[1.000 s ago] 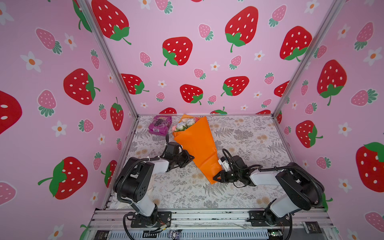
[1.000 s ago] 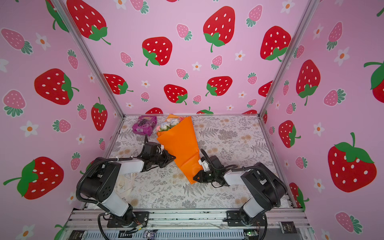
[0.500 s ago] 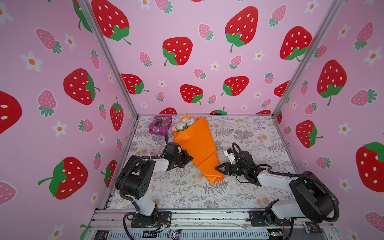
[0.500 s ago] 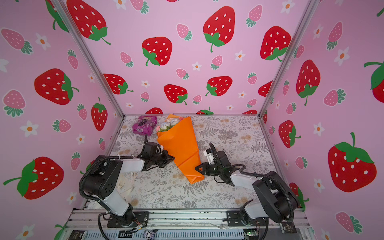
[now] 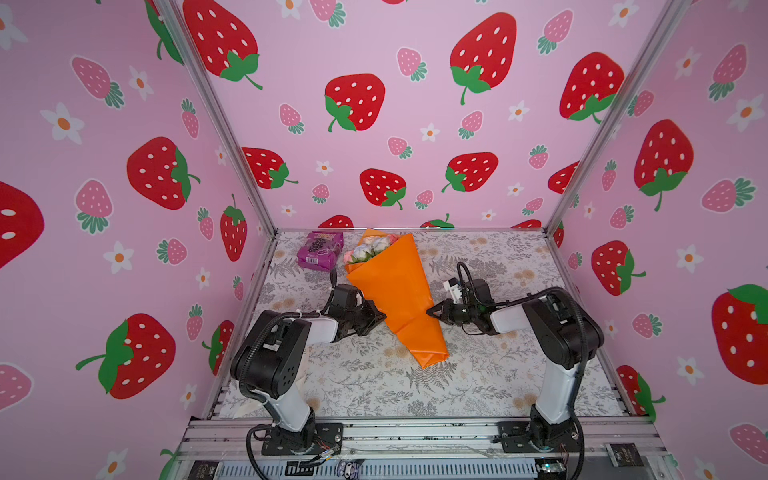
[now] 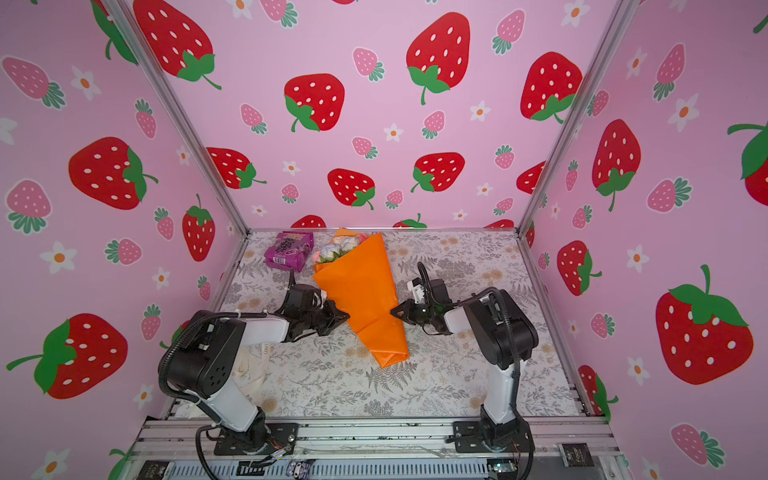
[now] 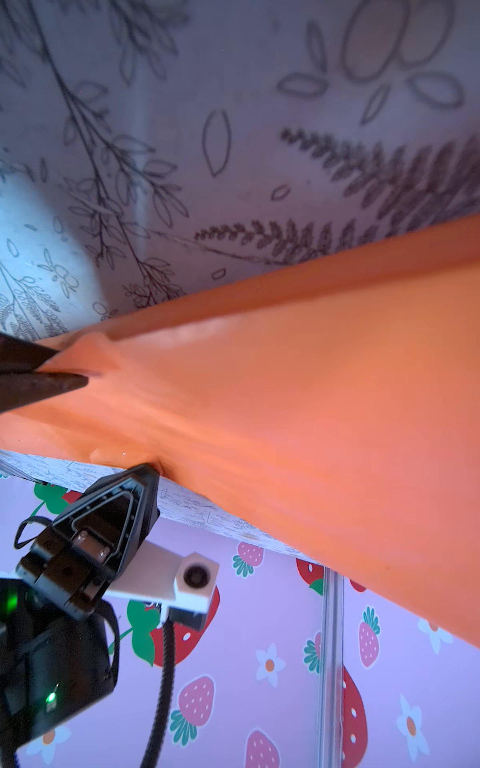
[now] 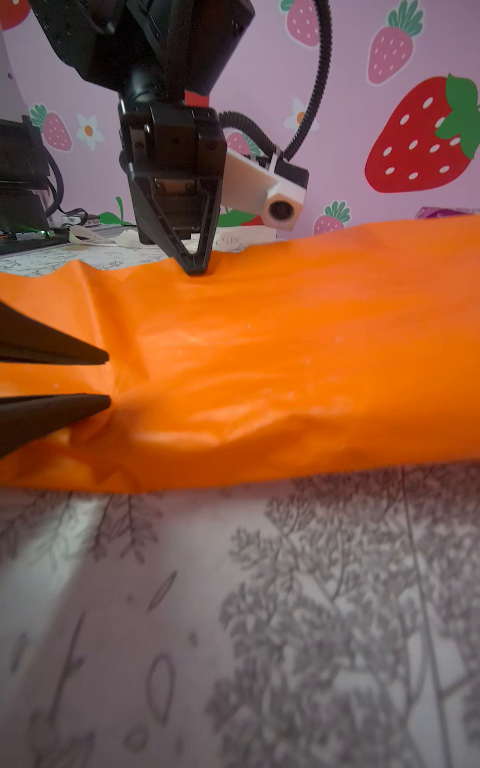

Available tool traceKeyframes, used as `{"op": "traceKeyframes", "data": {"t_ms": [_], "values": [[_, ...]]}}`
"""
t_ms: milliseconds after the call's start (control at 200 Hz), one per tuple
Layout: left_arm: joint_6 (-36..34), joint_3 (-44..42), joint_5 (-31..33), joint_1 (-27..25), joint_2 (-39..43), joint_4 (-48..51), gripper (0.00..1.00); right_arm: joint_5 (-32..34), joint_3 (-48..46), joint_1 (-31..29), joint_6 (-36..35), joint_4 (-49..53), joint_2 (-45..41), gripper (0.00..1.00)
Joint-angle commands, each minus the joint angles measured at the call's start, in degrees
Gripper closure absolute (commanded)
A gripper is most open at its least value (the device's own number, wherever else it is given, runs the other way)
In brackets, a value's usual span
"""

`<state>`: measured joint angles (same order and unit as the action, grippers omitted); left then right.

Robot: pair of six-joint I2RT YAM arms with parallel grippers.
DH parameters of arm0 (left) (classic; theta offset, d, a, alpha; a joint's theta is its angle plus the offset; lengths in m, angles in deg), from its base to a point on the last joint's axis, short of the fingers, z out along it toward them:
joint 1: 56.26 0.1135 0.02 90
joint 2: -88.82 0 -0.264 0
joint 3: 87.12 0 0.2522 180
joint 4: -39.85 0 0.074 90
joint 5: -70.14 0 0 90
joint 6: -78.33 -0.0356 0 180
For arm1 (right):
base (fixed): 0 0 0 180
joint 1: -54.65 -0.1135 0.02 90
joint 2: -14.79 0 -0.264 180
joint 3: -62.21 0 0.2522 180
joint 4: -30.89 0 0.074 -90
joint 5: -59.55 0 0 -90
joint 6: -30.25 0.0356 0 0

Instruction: Tie the bouquet of fake flowers

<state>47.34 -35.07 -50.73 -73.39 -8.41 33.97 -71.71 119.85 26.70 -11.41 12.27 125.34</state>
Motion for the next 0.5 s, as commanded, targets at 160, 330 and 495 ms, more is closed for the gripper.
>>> {"op": "traceKeyframes", "data": {"t_ms": [160, 330, 495], "values": [[0.65, 0.77, -0.67, 0.25, -0.94, -1.28, 1.00, 3.29, -3.19, 1.05, -4.28, 7.09, -8.83, 0.78], [0.77, 1.27, -1.21, 0.25, -0.78, -1.13, 1.00, 1.30, -6.05, -0.61, -5.30, 9.27, -17.00, 0.78], [0.78, 1.22, -1.30, 0.25, -0.78, -1.10, 1.00, -1.65, -11.24, -4.68, -5.58, 11.29, -19.97, 0.78]]}}
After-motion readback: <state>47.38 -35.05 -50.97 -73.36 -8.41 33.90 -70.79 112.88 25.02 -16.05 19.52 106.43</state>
